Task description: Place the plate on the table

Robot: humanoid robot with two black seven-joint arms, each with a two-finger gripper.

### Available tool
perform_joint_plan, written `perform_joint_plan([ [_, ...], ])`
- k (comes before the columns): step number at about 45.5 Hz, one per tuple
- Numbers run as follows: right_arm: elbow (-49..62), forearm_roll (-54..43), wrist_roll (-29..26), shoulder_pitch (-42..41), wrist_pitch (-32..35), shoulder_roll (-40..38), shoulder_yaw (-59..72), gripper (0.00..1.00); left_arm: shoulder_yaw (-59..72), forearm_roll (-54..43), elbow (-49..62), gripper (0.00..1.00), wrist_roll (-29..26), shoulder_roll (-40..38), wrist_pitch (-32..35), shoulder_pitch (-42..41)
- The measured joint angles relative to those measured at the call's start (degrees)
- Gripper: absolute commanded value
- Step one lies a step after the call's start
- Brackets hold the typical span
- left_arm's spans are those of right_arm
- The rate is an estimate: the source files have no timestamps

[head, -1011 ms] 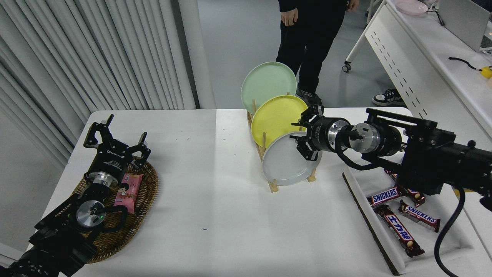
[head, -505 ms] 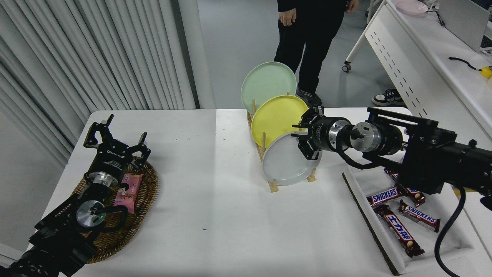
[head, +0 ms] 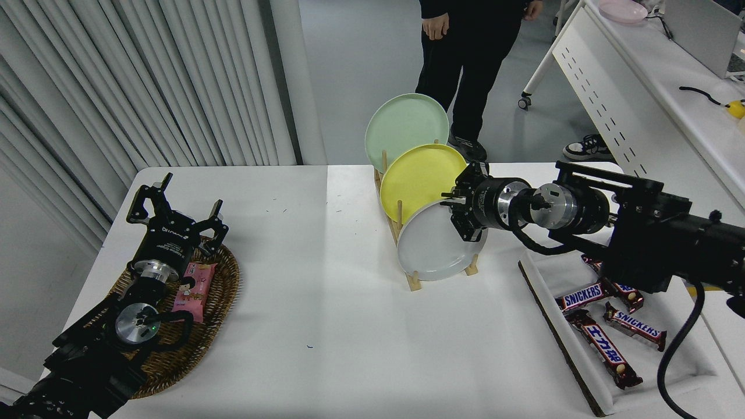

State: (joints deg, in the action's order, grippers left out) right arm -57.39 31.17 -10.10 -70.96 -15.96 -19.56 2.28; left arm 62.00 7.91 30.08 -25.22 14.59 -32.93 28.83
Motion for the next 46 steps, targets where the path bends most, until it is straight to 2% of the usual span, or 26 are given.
perform_joint_plan([
  [6, -0.02, -0.09, -0.12, -0.06, 0.00, -0.02, -0.20, 0.00, 0.00, 0.00, 0.00, 1.00, 0.00, 0.00, 0.00, 0.00],
  [26, -0.41, -0.44, -3.17, -0.83, 0.07, -1.04, -2.01, 0.00, 0.00, 0.00, 0.00, 1.00, 0.00, 0.00, 0.00, 0.00],
  [46, -4.15, 0.15, -7.42, -7.18, 0.06, -7.05, -2.20, 0.00, 0.01, -0.01, 0.03, 1.00, 0.00, 0.00, 0.01, 0.00],
])
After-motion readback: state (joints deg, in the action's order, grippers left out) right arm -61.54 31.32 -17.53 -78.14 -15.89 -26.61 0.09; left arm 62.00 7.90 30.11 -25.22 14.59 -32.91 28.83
